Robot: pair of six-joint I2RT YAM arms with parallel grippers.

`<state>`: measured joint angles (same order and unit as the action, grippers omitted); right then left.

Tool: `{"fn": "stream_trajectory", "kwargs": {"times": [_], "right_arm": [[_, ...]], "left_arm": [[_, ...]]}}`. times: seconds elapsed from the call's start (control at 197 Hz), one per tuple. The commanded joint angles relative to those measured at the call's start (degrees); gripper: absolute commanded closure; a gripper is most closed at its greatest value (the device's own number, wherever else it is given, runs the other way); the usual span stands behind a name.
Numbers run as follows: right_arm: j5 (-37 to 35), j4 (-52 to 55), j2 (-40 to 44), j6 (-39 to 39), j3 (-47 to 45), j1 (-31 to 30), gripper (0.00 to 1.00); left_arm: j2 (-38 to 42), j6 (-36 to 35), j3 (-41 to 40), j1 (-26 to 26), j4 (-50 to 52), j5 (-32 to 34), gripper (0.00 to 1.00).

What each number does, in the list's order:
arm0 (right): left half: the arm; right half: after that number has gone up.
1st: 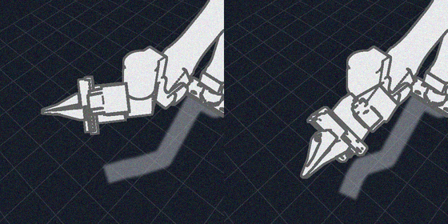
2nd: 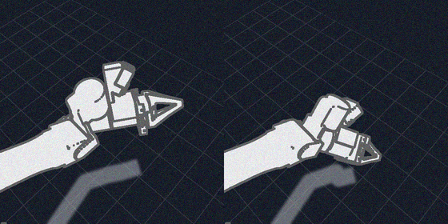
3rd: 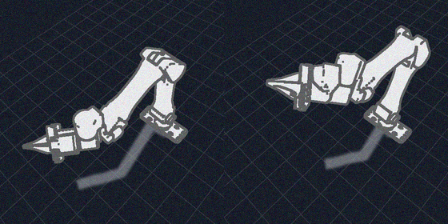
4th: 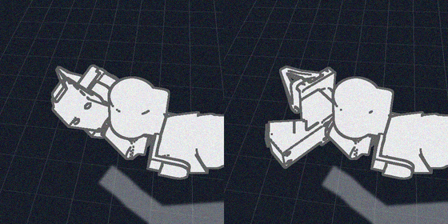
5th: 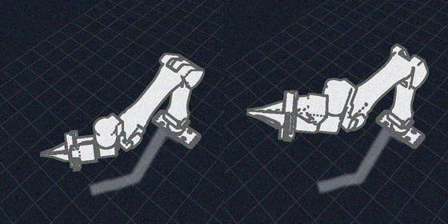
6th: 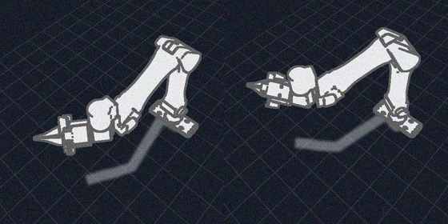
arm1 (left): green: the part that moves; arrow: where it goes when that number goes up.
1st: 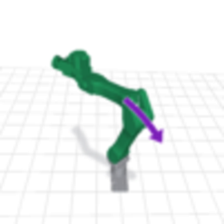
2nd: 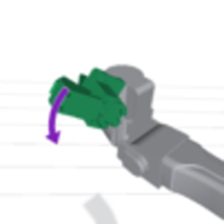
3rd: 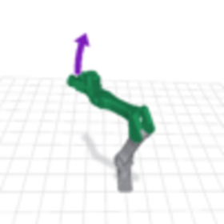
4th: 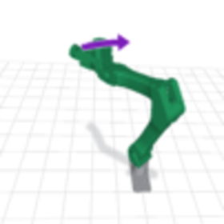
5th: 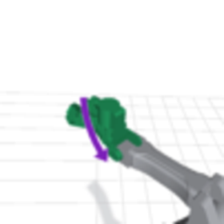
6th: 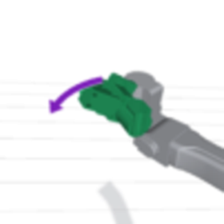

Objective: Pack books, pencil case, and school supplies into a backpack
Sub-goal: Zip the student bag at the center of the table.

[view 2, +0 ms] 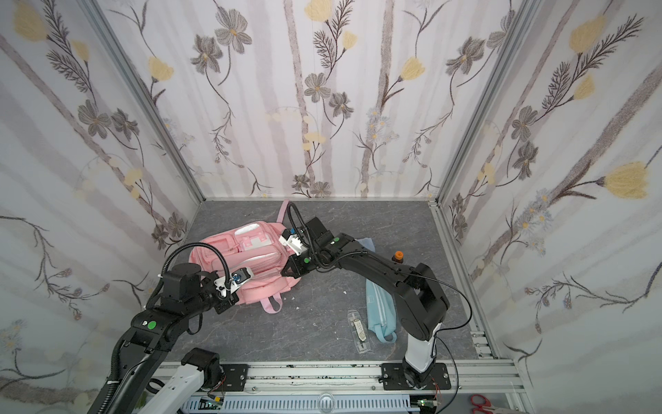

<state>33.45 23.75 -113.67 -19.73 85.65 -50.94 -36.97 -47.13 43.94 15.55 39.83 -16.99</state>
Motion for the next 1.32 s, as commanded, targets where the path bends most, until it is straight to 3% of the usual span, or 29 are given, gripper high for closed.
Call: {"fn": "stream_trajectory", "kwargs": {"times": [0.0,0.259,0.432,0.529,0.636,0.763,0.976,1.114,1.215,1.231,1.276,1.297,1.317], "right_arm": [[3.5,-12.0,-0.4,-6.3,1.1,-2.5,1.0],[5.9,-17.4,0.9,-9.6,-0.1,-3.0,1.0],[-2.8,-9.6,4.6,-9.2,-4.3,0.9,1.0],[-6.7,-9.2,7.7,-10.0,-8.9,5.6,1.0],[-4.5,-6.2,6.6,-7.9,-6.3,7.5,1.0],[1.1,-5.7,4.6,-5.5,-2.2,6.1,1.0],[4.0,-7.0,3.7,-4.7,0.7,0.5,1.0],[4.0,-8.0,5.0,-6.6,0.0,-1.3,1.0],[-0.4,-6.9,6.6,-8.5,-1.9,-1.0,1.0],[-1.1,-6.7,6.7,-8.8,-2.1,-0.8,1.0],[-2.8,-6.0,6.9,-9.7,-2.7,0.0,1.0],[-3.2,-6.0,7.0,-10.2,-2.8,0.3,1.0],[-3.6,-6.0,6.9,-10.4,-2.9,0.6,1.0]], "left_arm": [[-1.1,5.8,0.9,1.0,-3.9,-5.8,1.0],[-1.2,3.5,-2.3,2.3,-2.8,-2.3,1.0],[-0.3,3.6,-3.4,2.2,-1.6,3.6,1.0],[0.7,3.8,-2.9,2.2,-0.7,2.0,1.0],[1.1,4.1,-1.0,2.3,0.4,-2.4,1.0],[-0.1,7.6,1.0,2.6,-0.3,-3.8,1.0],[-3.6,15.8,2.4,4.7,-5.5,-2.0,1.0],[-4.7,18.2,1.5,5.5,-9.4,3.0,1.0],[-6.0,16.3,2.3,5.5,-7.6,4.5,1.0],[-6.1,16.1,2.6,5.6,-6.9,4.2,0.89],[-6.4,14.7,3.8,5.7,-4.3,2.1,0.36],[-6.6,13.8,4.5,5.7,-2.7,0.4,0.23],[-6.7,12.9,5.3,5.6,-1.1,-1.5,0.16]]}}
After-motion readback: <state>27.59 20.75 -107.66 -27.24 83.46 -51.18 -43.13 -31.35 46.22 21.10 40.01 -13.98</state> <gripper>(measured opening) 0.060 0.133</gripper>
